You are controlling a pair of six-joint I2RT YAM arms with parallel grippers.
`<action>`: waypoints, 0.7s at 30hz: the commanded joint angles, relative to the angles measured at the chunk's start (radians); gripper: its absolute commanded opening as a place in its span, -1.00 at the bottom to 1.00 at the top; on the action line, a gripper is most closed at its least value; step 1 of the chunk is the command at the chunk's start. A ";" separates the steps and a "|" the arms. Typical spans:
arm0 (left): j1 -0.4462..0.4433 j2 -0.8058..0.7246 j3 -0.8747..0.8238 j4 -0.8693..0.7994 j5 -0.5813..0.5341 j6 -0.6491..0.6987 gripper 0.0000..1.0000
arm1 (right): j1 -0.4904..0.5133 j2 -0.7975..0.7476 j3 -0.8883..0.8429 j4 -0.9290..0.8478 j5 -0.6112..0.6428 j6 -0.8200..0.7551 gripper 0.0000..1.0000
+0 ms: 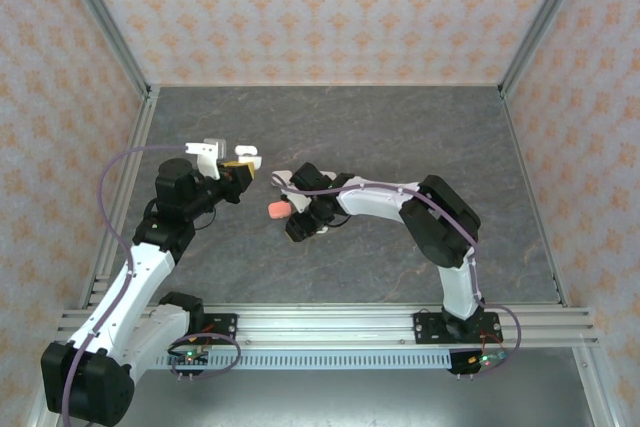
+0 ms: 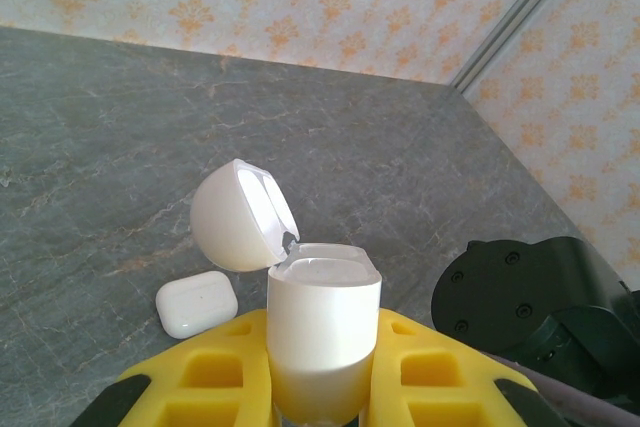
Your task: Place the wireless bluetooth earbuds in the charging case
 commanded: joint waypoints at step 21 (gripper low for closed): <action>0.004 -0.013 -0.028 0.041 0.026 -0.007 -1.00 | -0.003 -0.222 -0.098 0.046 0.067 0.015 -0.57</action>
